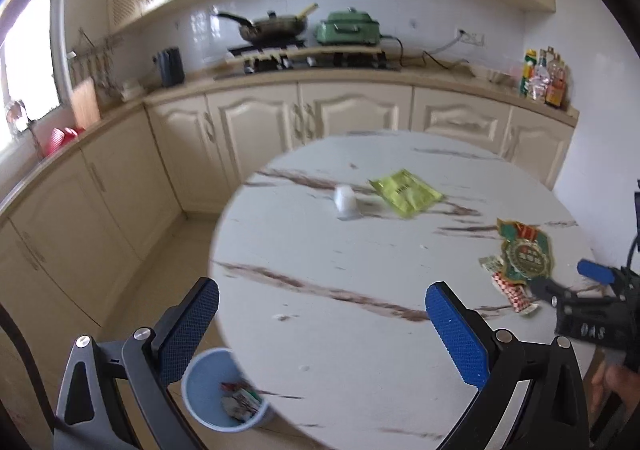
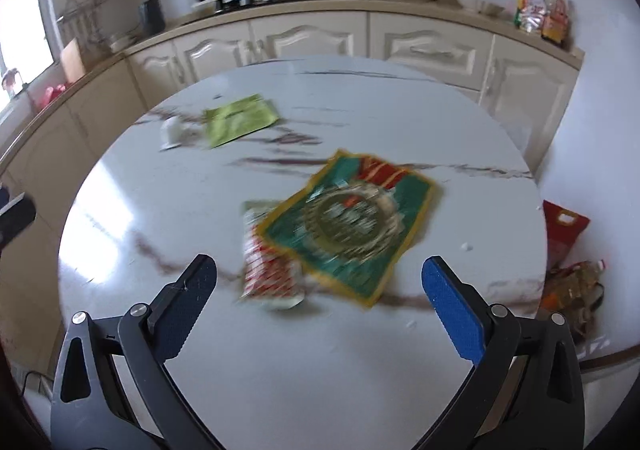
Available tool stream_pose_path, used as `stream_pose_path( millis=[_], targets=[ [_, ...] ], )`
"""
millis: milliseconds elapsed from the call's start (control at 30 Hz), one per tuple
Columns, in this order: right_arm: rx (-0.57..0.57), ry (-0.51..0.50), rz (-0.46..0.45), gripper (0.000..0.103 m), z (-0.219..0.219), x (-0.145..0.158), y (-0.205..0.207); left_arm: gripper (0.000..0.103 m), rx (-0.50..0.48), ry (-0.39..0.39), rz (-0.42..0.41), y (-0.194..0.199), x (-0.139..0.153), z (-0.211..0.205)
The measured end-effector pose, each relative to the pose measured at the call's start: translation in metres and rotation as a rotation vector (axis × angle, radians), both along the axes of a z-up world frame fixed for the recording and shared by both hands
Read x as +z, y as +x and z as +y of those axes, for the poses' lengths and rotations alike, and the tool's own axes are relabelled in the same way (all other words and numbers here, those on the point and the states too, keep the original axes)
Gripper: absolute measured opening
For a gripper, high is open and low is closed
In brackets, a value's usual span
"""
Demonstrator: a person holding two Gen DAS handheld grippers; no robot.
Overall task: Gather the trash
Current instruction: 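Grasp the red-white checkered packet with the left tool and lift it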
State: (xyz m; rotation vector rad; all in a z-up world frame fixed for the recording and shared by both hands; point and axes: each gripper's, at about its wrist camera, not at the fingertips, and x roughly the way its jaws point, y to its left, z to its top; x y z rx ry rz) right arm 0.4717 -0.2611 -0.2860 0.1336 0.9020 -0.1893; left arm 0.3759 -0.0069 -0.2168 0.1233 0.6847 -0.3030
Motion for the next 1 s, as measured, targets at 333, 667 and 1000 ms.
stream_pose_path(
  millis=[333, 667, 1000],
  targets=[
    [0.021, -0.038, 0.1, 0.103, -0.037, -0.022, 0.04, 0.102, -0.101, -0.005, 0.089, 0.038, -0.004, -0.054],
    [-0.002, -0.01, 0.087, 0.103, -0.092, -0.025, 0.037, 0.102, -0.21, 0.041, 0.171, 0.057, -0.024, -0.134],
    [-0.008, 0.027, 0.019, 0.103, -0.115, -0.011, 0.015, 0.07, -0.226, 0.059, 0.242, 0.088, -0.052, -0.176]
  ],
)
